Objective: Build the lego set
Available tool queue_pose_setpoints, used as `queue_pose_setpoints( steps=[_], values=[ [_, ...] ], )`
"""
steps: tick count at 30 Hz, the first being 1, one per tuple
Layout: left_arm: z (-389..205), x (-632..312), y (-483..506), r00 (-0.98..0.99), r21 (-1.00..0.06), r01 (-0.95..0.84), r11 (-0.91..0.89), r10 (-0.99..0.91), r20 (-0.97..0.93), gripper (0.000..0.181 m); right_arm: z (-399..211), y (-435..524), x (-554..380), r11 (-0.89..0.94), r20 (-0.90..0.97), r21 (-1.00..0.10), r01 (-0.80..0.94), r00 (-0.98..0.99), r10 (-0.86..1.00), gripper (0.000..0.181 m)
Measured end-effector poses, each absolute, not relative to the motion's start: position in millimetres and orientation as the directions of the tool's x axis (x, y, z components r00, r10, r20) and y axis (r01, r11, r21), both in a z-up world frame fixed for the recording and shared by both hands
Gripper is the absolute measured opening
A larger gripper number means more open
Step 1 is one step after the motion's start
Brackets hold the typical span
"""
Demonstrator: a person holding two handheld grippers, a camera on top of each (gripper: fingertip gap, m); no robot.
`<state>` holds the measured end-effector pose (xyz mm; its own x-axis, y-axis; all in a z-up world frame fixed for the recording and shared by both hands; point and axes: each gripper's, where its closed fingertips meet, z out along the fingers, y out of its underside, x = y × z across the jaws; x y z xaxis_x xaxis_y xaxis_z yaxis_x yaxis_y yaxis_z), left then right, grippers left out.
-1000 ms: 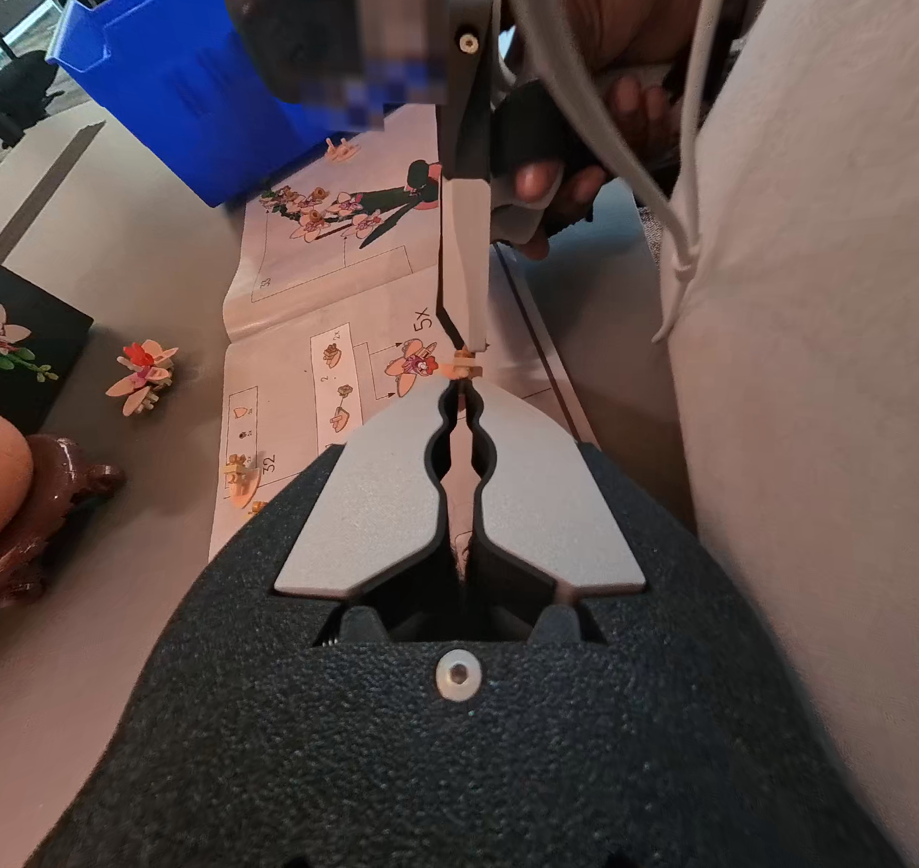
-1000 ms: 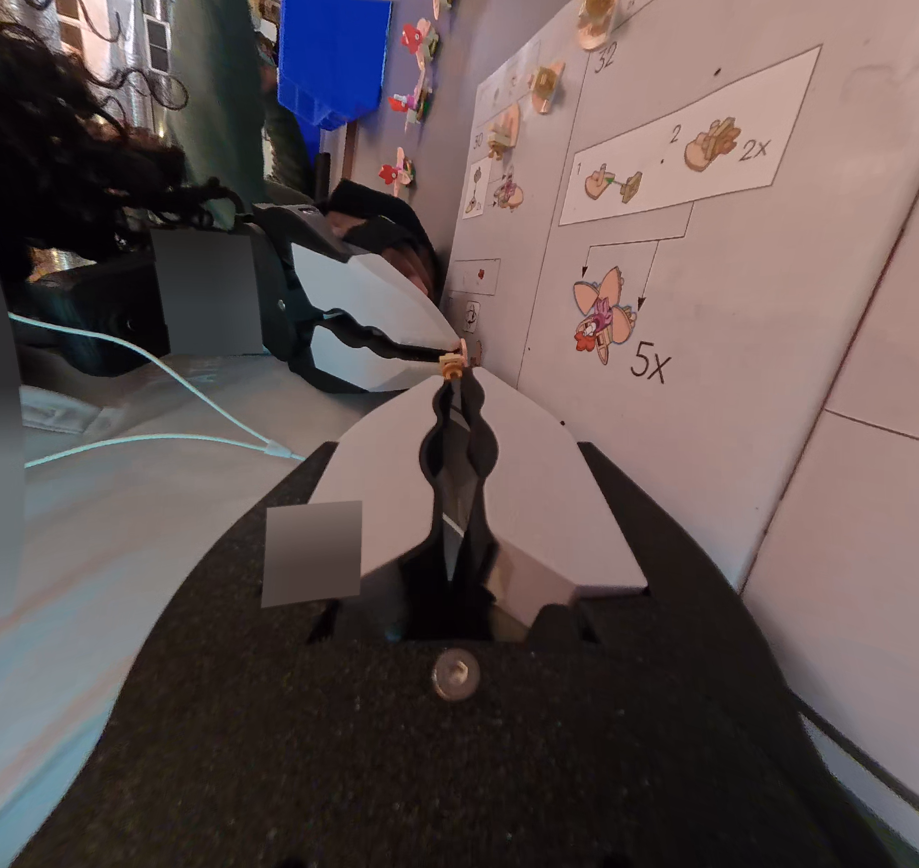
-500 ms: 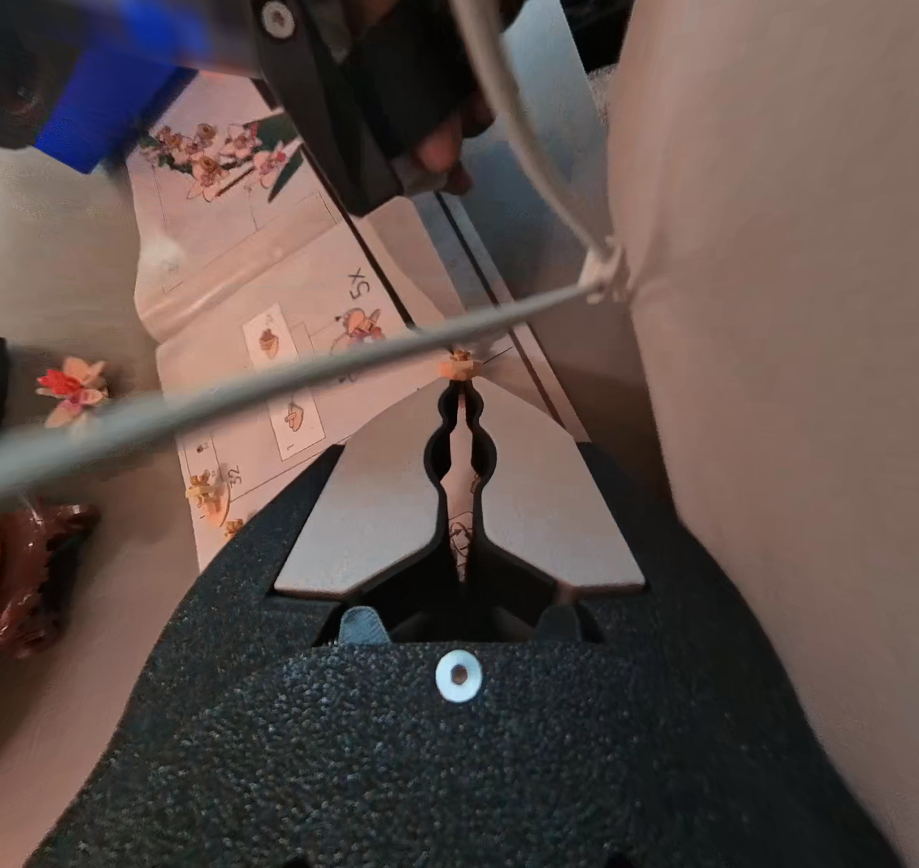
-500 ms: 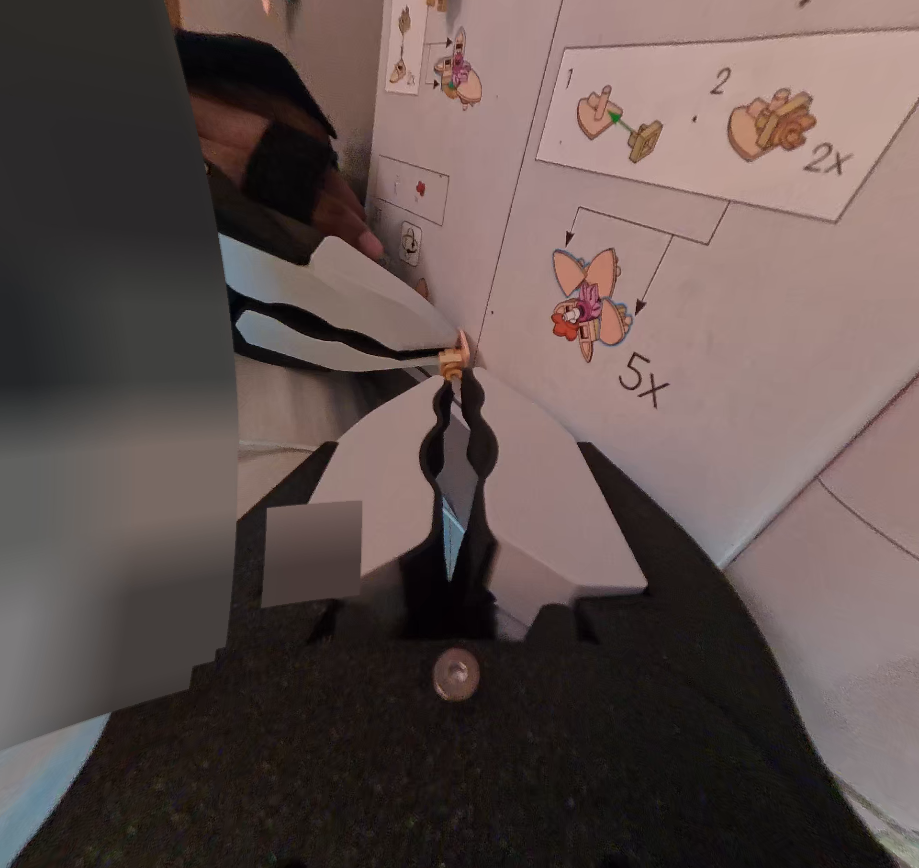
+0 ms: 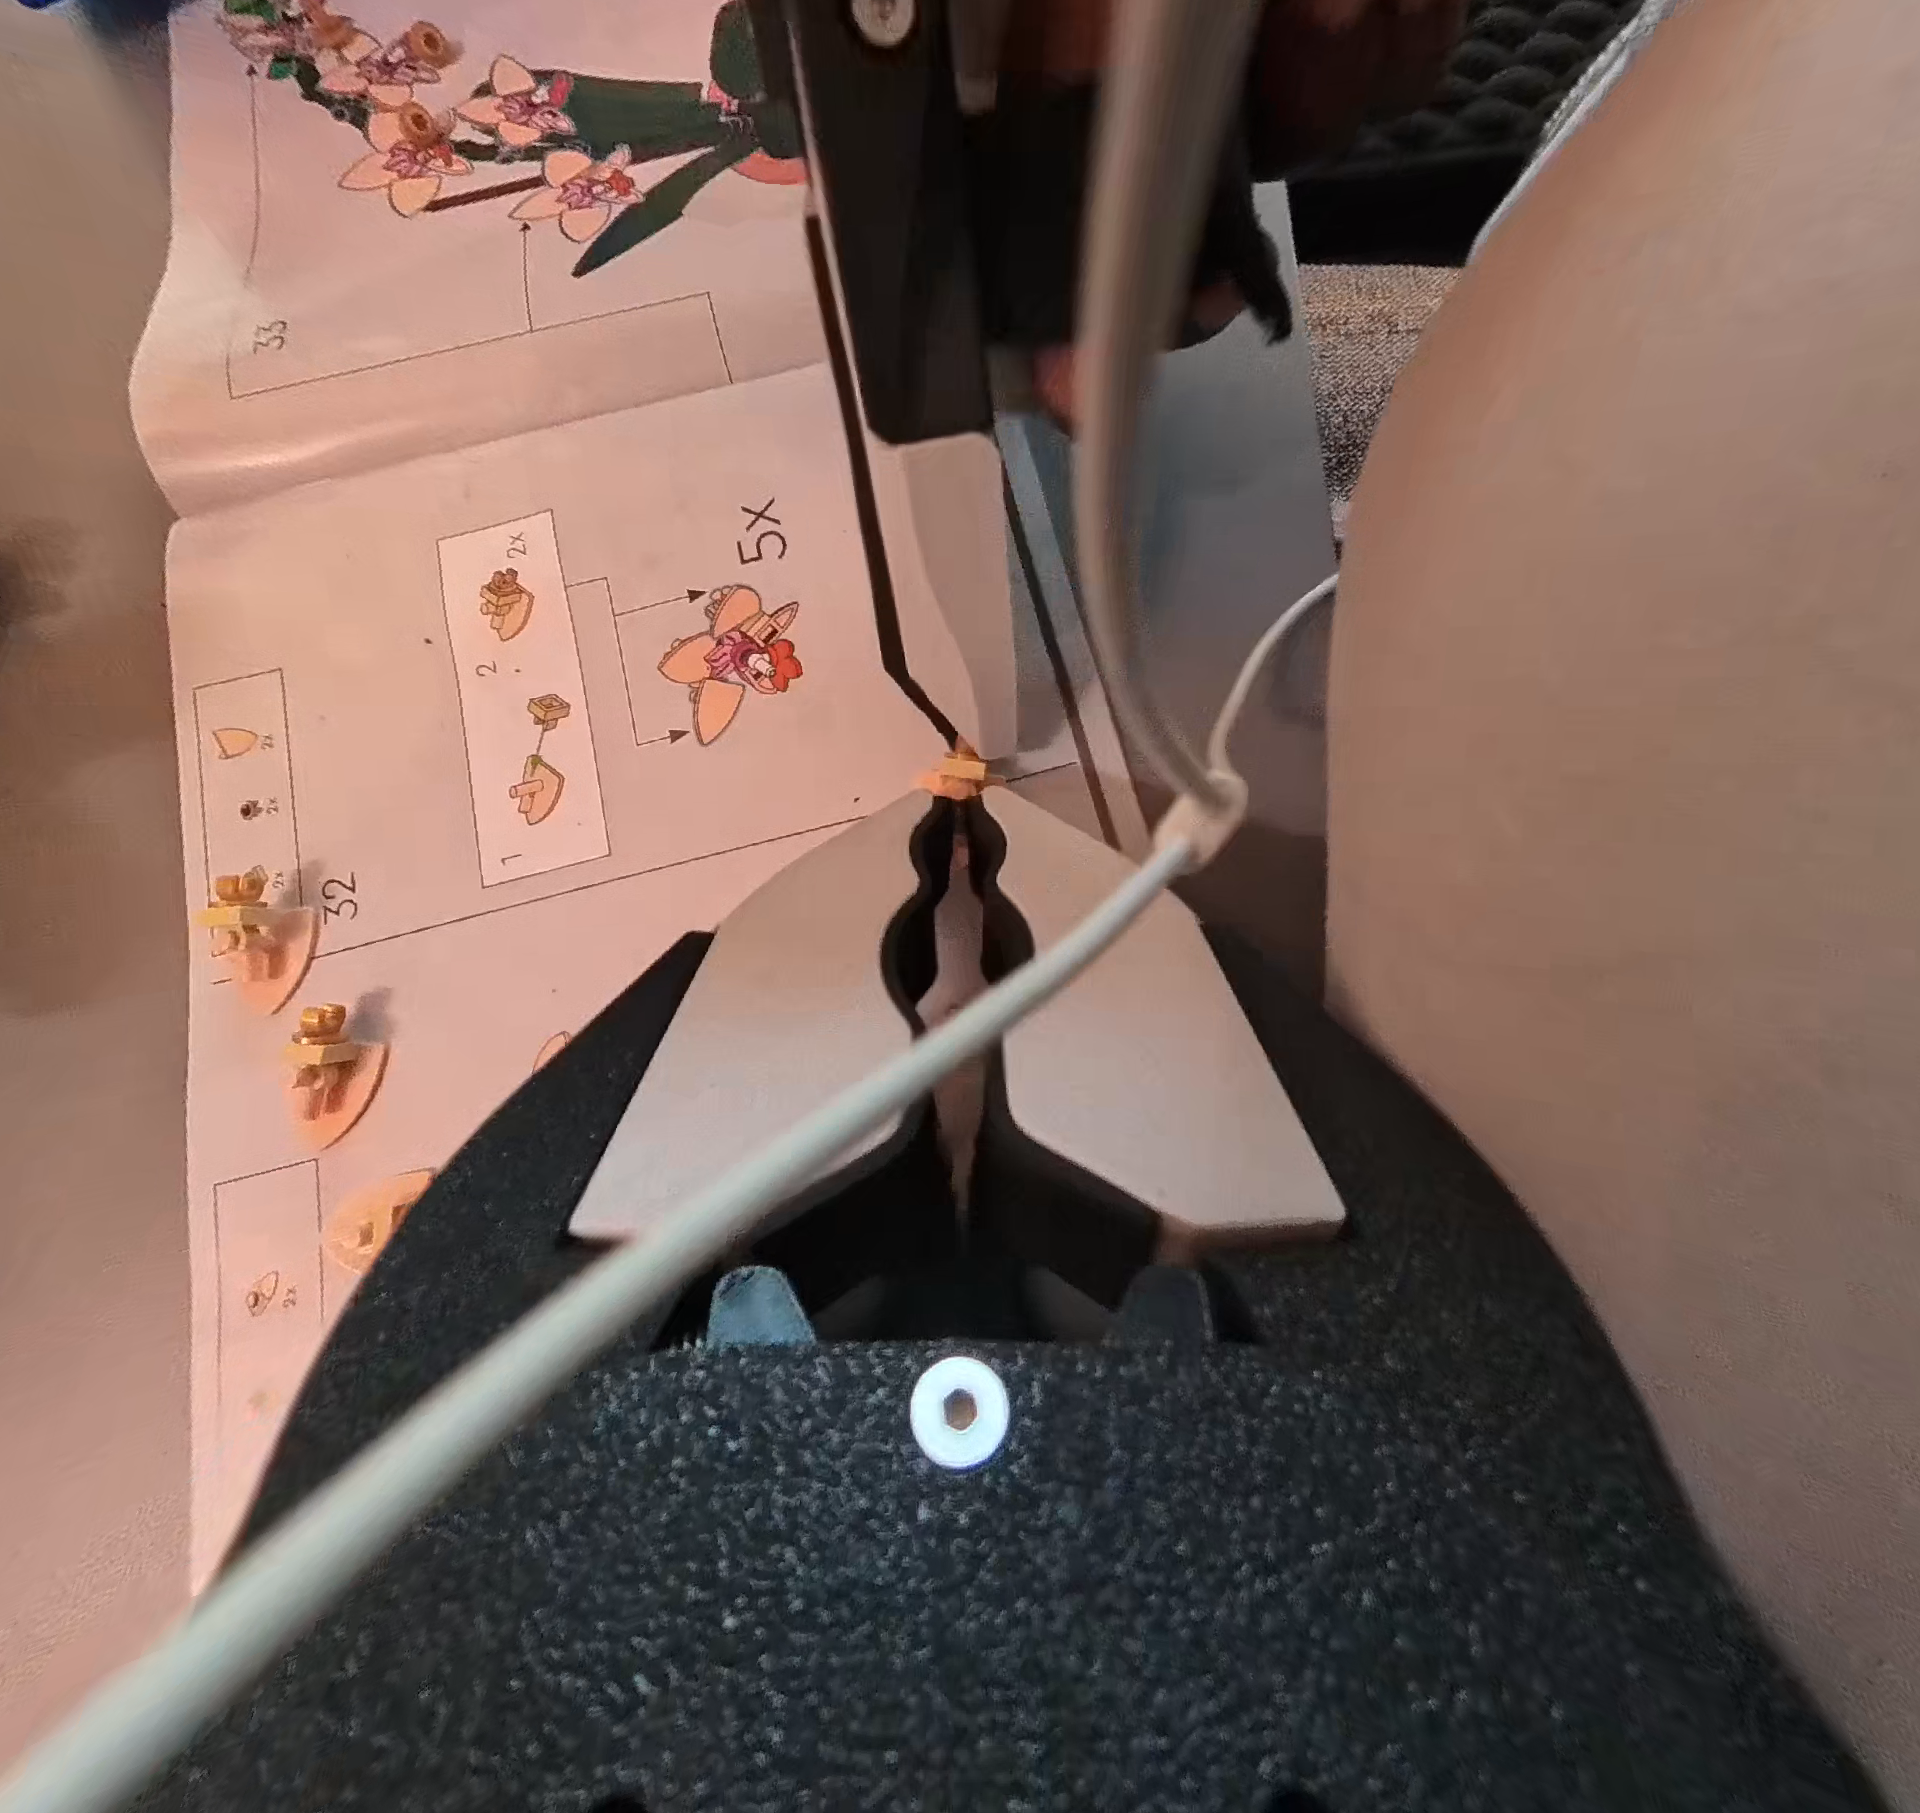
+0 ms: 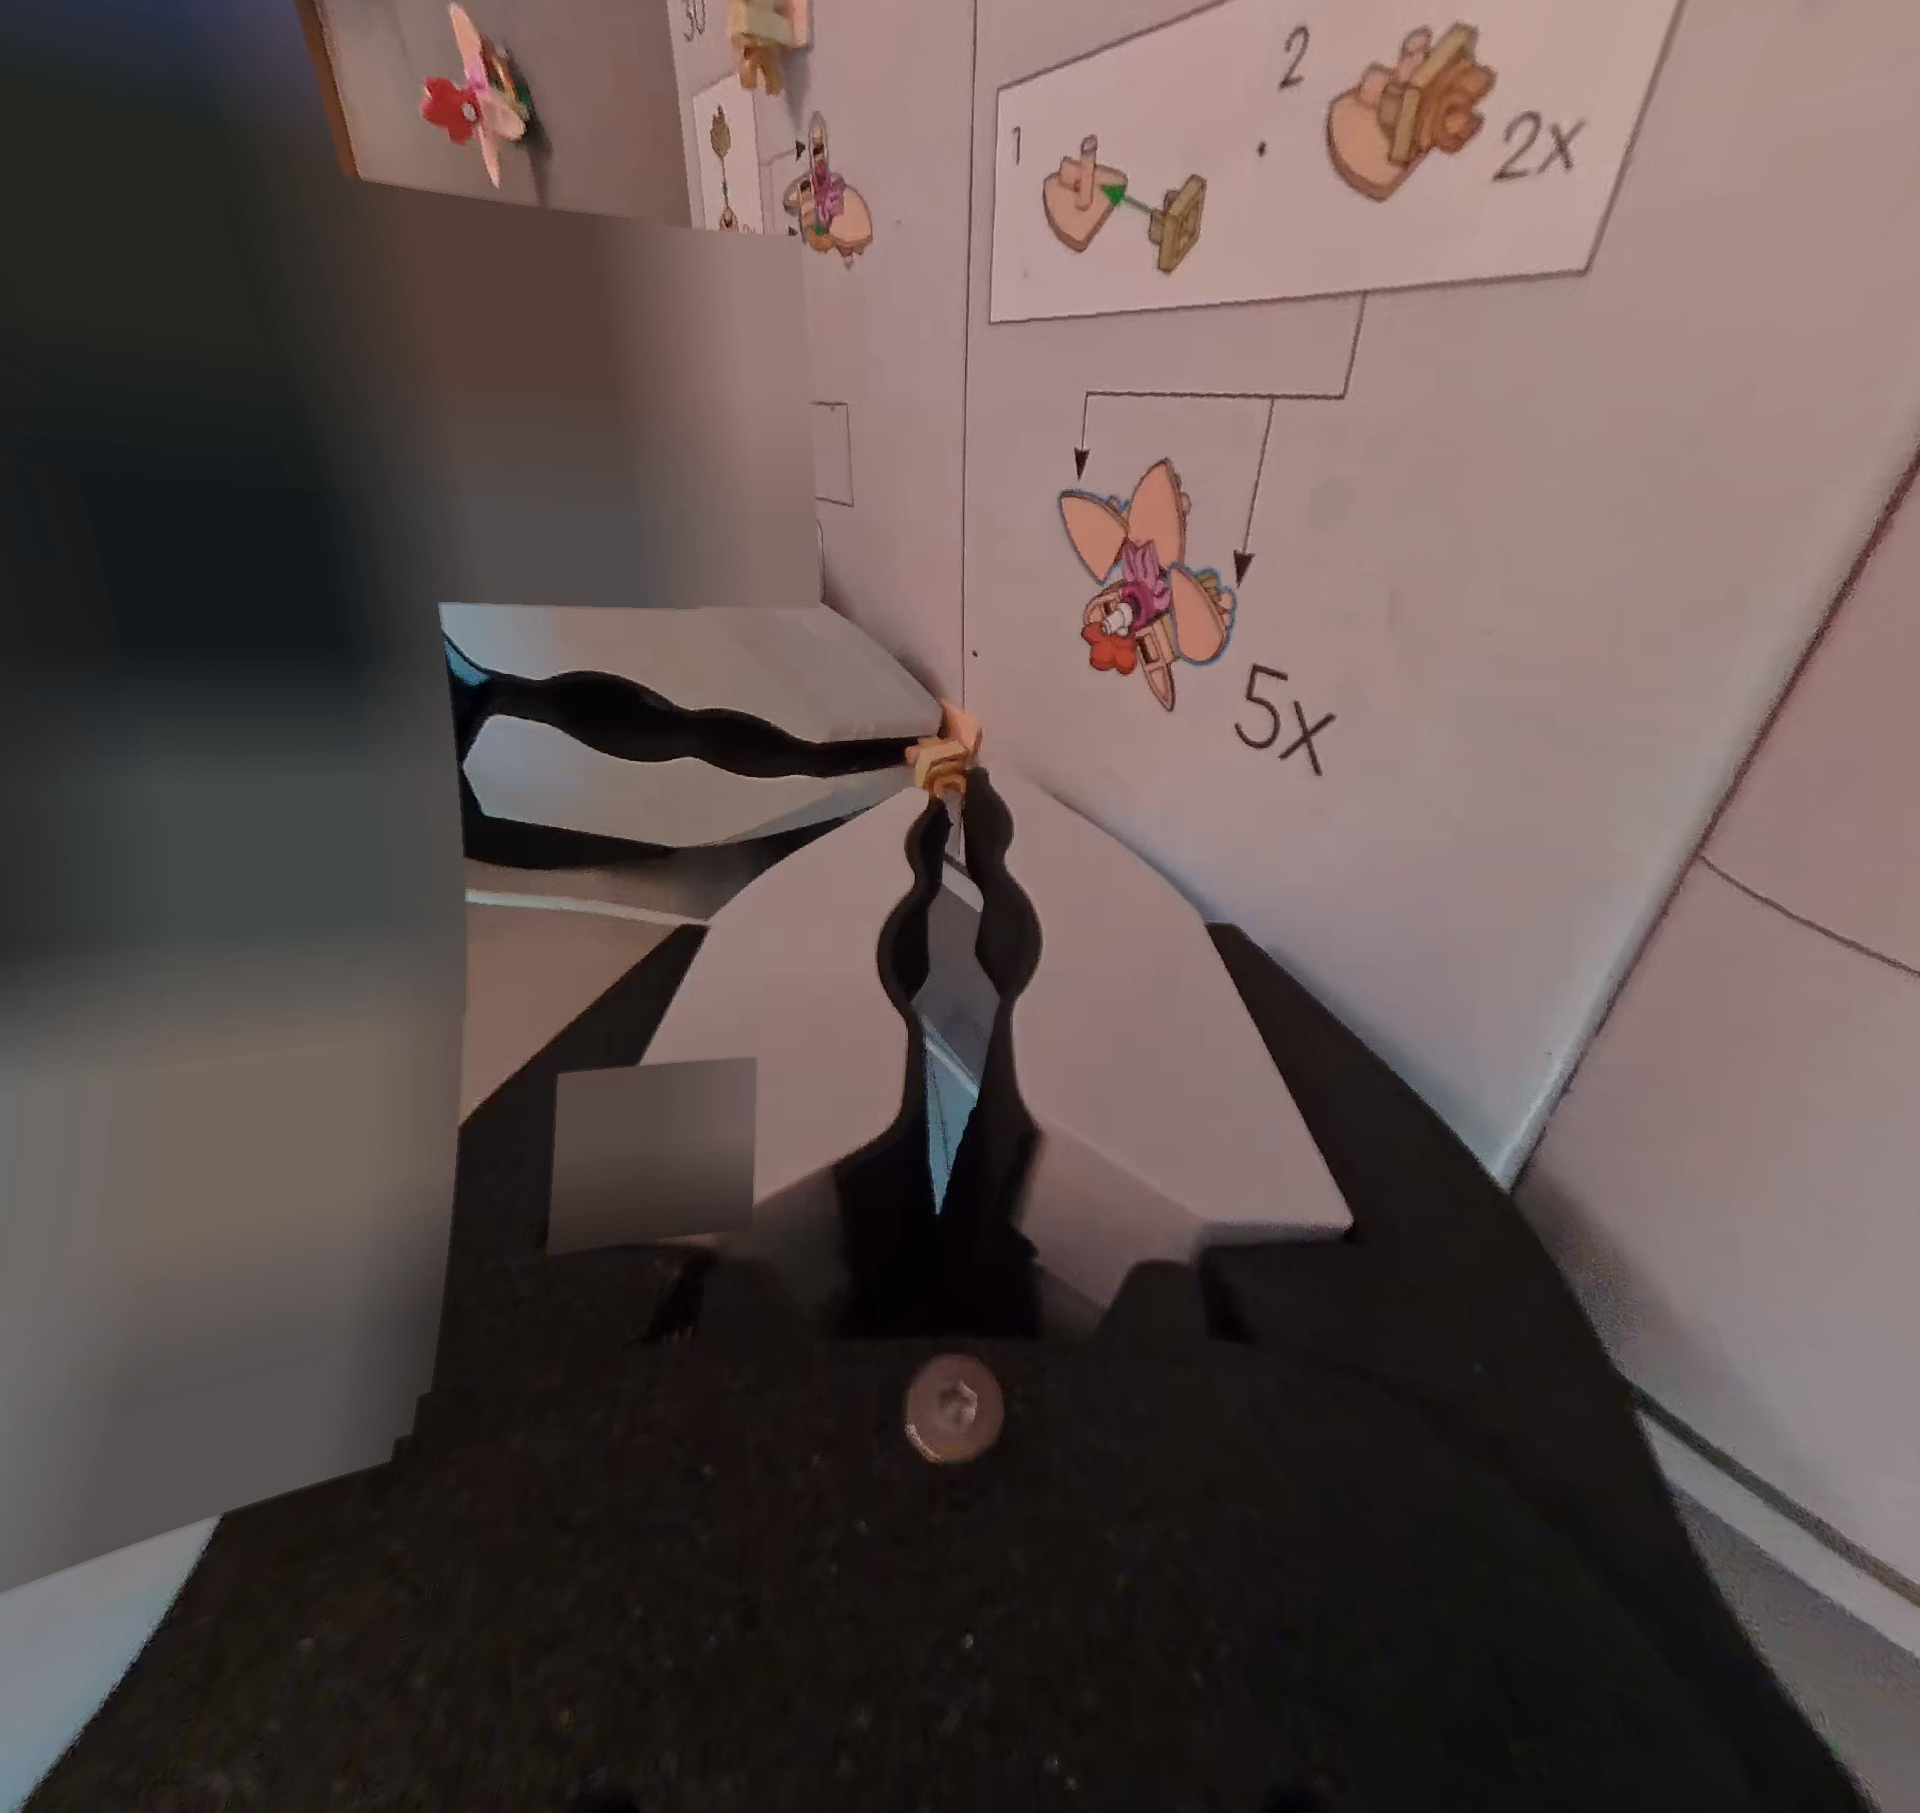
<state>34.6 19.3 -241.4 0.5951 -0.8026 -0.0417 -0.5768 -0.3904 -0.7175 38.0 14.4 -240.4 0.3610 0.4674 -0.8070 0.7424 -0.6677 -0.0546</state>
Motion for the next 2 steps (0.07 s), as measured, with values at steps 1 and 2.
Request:
queue_pose_setpoints(
  steps=[1,2],
  values=[
    [-241.4,34.5,19.3,0.597,-0.723,-0.57,-0.39,-0.801,-0.039,0.003,-240.1,14.6,37.6,-0.686,-0.817,-0.048,0.726,0.367,0.445,0.003],
    [-241.2,34.4,19.2,0.601,-0.731,-0.56,-0.391,-0.799,-0.033,0.002,-239.5,14.6,37.1,-0.703,-0.829,-0.039,0.71,0.37,0.419,0.003]
  ],
)
